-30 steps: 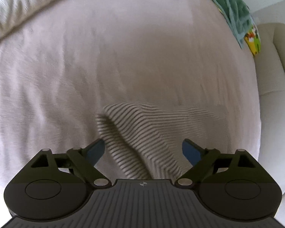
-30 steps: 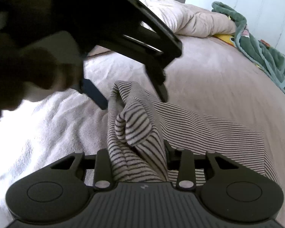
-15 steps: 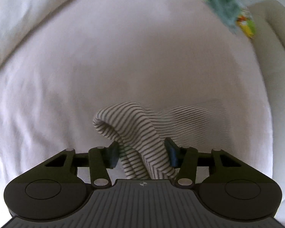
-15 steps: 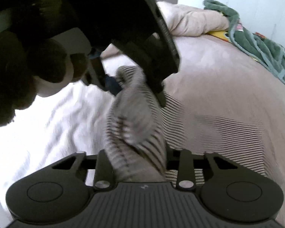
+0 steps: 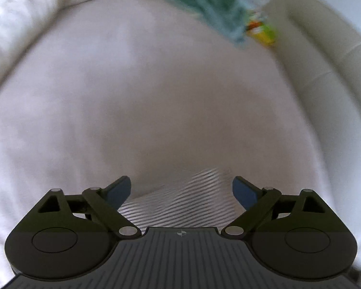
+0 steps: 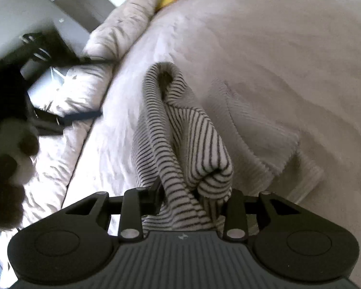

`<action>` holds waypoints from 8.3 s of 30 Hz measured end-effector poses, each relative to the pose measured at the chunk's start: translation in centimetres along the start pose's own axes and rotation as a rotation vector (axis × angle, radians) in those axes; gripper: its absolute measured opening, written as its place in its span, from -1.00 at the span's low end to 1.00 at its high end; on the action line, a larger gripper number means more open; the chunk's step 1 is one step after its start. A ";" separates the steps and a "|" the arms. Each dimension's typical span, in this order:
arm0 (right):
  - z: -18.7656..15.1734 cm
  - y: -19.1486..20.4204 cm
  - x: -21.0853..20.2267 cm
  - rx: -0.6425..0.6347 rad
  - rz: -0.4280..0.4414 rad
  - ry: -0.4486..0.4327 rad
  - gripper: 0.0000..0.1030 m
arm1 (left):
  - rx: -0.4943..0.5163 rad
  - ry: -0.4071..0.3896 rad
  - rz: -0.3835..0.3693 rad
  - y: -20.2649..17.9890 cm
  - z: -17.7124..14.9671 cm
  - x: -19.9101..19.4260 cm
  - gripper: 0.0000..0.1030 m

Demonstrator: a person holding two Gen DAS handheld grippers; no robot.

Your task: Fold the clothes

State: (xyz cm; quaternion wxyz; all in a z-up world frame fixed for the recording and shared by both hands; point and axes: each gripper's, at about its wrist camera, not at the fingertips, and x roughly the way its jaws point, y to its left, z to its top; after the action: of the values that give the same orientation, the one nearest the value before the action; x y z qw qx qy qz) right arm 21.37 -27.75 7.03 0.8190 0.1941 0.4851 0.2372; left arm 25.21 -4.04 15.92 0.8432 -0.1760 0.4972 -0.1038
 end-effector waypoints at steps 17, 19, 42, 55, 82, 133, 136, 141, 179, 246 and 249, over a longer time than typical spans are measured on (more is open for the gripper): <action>3.4 -3.1 -1.6 -0.211 -0.156 -0.057 0.01 | 0.087 0.043 0.123 0.2 -4.1 5.9 0.89; 3.6 -3.7 -3.2 -0.216 -0.201 -0.080 0.20 | 0.073 0.046 0.120 0.3 -4.1 6.1 0.90; -0.5 3.2 -6.6 -0.618 -0.518 -0.415 0.76 | -0.033 0.014 0.037 1.4 -2.8 3.8 0.90; -1.8 -4.2 -1.3 -0.648 -0.679 -0.175 0.99 | -0.059 0.042 0.068 0.8 -4.4 6.4 0.93; -3.8 -2.3 -9.8 -0.611 -0.821 -0.355 1.00 | 0.457 0.094 0.206 -4.2 1.1 12.4 0.94; 5.5 -13.9 1.0 0.279 -0.347 -0.053 1.00 | 0.018 0.152 0.020 -0.9 -6.8 6.5 0.94; 5.6 -12.8 1.7 0.208 -0.391 -0.061 1.00 | 0.014 0.154 0.017 -0.8 -6.8 6.8 0.94; 6.9 -10.7 1.9 0.061 -0.397 -0.069 1.00 | 0.002 0.147 0.000 -1.8 -7.0 7.2 0.93; 9.0 -7.9 5.4 -0.011 0.048 0.195 0.65 | 0.038 0.170 -0.029 -1.5 -5.5 7.9 0.93; 9.2 -9.4 7.9 0.154 0.177 0.277 0.84 | -0.141 0.100 -0.203 5.2 -8.5 6.9 0.75; 8.7 -8.1 8.8 0.250 0.229 0.265 0.83 | -0.116 0.073 -0.192 3.5 -6.1 7.6 0.72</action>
State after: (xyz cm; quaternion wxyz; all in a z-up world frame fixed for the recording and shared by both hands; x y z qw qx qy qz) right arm 34.37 -30.03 0.37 0.6855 0.3152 0.5889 0.2899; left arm 23.52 -4.73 5.69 0.7991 -0.2672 0.5138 -0.1613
